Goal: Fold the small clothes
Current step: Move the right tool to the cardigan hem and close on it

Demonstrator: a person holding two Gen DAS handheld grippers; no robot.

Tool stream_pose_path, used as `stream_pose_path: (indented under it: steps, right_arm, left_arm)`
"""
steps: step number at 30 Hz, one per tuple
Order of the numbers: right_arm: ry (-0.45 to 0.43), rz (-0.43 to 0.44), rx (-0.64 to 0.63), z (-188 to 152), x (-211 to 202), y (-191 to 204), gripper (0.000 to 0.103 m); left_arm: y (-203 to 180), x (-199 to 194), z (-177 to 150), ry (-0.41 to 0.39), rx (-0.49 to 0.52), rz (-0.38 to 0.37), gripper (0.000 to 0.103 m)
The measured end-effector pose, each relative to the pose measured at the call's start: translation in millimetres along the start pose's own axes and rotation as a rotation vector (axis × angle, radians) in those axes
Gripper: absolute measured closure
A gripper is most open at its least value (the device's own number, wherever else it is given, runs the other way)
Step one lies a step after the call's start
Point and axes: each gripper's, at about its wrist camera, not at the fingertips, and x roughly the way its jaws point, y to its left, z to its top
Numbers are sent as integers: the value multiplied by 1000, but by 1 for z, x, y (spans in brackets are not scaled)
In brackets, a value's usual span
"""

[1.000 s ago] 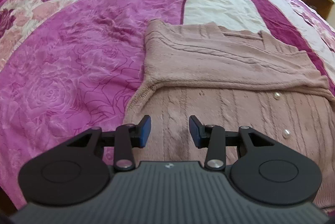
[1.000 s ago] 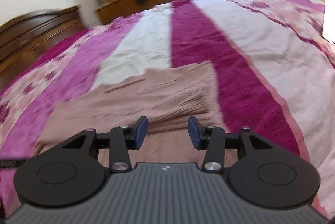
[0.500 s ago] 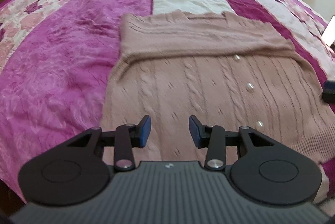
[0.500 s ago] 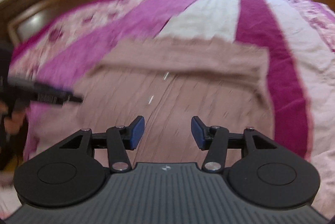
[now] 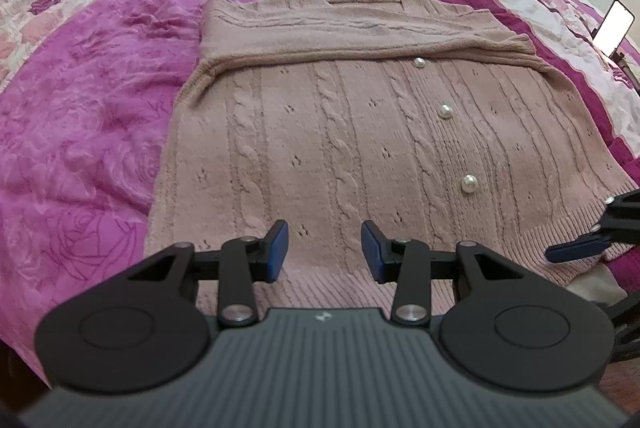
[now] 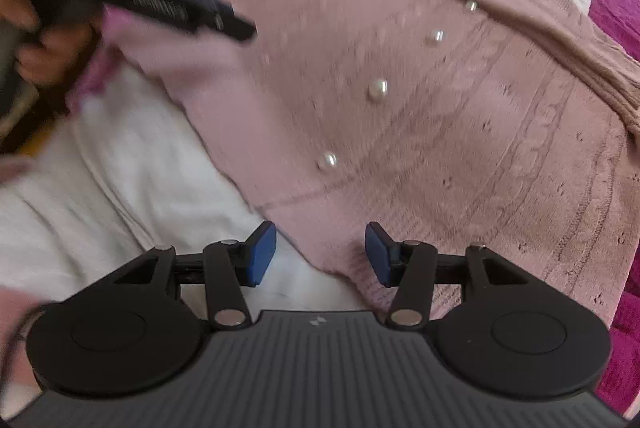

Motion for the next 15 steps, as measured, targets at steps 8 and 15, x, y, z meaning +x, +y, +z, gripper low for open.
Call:
stream_pose_path:
  steps: [8,15]
  right_arm:
    - [34,-152,-113,9,29,18,45]
    - [-22,-205,-34,10,33,8,65]
  left_arm:
    - [-2,2,-3,10,6,-9,61]
    - [-4,2,-4,8,16,-23,61]
